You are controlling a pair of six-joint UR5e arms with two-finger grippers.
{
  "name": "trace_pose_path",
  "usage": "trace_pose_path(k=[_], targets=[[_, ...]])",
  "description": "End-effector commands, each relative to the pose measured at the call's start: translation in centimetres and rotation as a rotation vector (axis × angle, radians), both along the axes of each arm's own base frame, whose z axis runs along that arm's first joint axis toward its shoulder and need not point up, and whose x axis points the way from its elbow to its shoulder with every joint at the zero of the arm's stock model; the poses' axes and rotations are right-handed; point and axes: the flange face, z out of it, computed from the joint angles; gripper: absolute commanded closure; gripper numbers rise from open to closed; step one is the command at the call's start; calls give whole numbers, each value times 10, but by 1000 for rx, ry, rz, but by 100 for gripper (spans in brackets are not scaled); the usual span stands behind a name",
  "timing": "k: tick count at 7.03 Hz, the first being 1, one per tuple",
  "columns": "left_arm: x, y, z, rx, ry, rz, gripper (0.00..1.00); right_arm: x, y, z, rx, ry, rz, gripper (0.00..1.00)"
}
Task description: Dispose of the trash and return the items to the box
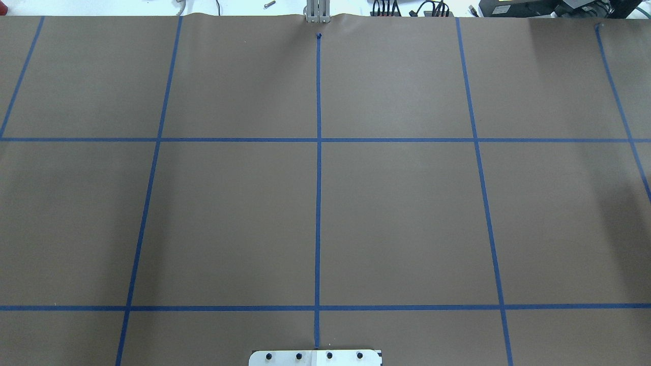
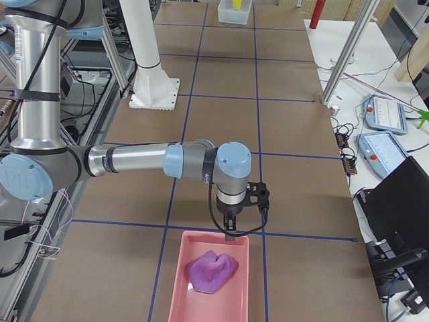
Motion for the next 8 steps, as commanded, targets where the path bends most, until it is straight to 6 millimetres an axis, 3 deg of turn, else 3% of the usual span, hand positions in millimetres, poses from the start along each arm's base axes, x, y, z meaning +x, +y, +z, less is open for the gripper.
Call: trace_pose_path(k=[1, 4, 8], targets=[[0, 0, 0, 0, 0, 0, 2, 0, 0, -1, 3, -5, -2, 0], [1, 0, 1, -1, 0, 2, 2, -1, 4, -13, 27, -5, -3, 0], [1, 4, 3, -7, 0, 2, 2, -2, 4, -13, 26, -7, -3, 0]])
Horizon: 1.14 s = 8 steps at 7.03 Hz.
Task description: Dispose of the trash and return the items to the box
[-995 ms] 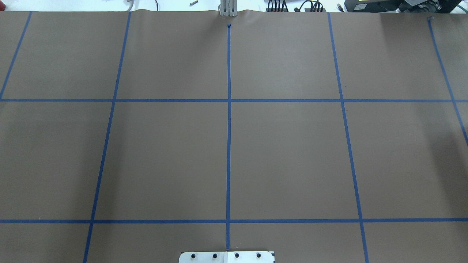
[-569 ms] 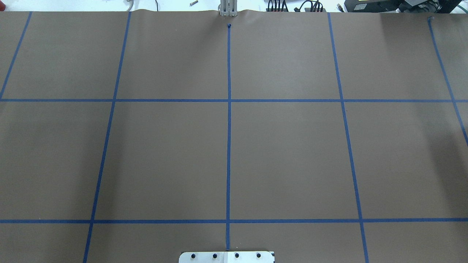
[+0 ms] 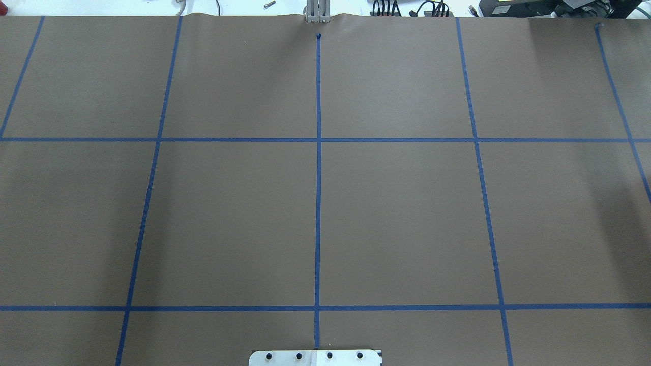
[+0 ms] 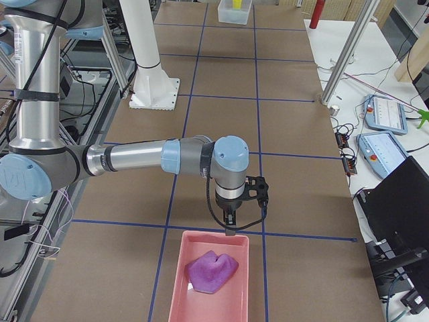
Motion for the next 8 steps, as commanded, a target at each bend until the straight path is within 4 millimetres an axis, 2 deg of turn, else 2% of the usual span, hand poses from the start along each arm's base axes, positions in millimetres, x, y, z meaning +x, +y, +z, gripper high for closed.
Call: trace_pose_path(k=[1, 8], targets=[[1, 3, 2, -6, 0, 2, 2, 0, 0, 0, 1, 0, -2, 0], [-1, 7, 6, -14, -16, 1, 2, 0, 0, -5, 10, -1, 0, 0]])
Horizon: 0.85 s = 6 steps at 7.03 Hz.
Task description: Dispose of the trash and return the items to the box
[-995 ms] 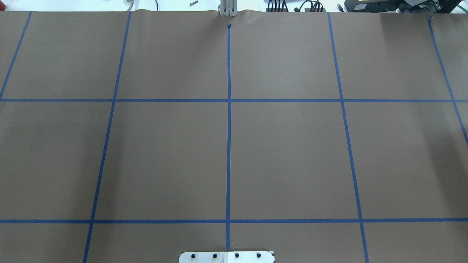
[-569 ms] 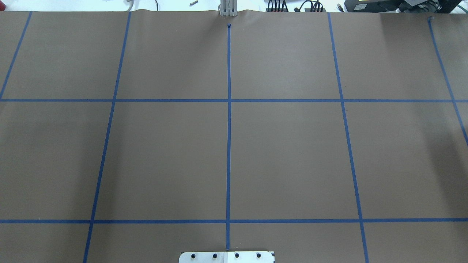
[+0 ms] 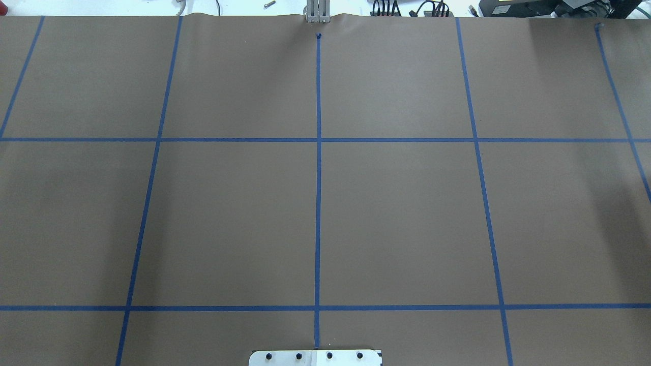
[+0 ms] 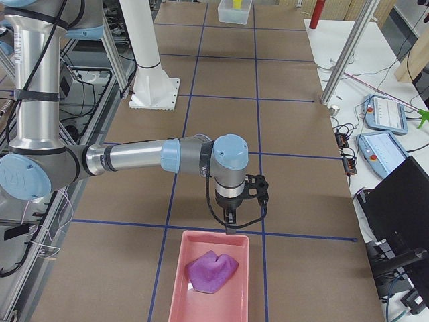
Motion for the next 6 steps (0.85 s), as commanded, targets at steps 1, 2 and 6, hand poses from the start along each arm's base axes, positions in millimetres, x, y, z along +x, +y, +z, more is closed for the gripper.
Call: trace_pose_path(k=[1, 2, 6], targets=[[-2, 2, 2, -3, -30, 0, 2, 0, 0, -4, 9, 1, 0, 0], [-2, 1, 2, -1, -30, 0, 2, 0, 0, -5, 11, 1, 0, 0], [-2, 1, 2, 1, -30, 0, 2, 0, 0, -13, 27, 2, 0, 0]])
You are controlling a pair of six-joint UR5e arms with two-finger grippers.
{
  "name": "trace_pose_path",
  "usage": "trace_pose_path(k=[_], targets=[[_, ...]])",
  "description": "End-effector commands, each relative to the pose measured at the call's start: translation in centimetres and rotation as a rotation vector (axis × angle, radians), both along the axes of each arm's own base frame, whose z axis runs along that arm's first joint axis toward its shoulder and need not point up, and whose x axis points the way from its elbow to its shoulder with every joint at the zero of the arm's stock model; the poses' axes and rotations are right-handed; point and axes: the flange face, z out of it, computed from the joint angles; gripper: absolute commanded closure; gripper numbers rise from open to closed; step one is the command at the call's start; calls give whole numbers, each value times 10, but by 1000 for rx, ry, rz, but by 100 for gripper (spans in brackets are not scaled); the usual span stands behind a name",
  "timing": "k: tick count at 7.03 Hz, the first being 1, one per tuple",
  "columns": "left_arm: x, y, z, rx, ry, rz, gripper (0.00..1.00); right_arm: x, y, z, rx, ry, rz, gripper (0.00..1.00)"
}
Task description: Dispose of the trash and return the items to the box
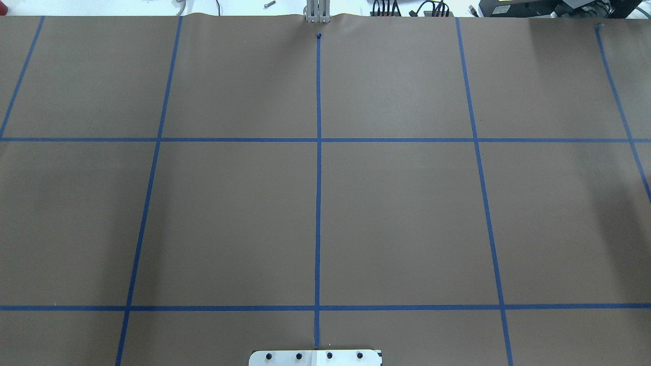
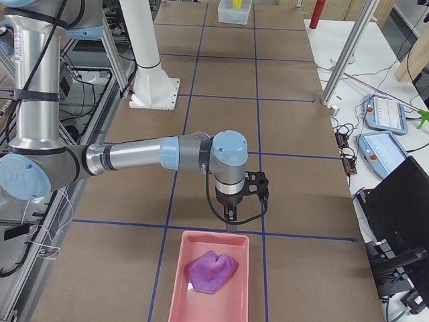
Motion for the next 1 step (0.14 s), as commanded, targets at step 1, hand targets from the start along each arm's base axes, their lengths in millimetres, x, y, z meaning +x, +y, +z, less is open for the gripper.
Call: trace_pose_path(k=[1], targets=[[0, 0, 0, 0, 0, 0, 2, 0, 0, -7, 14, 1, 0, 0]])
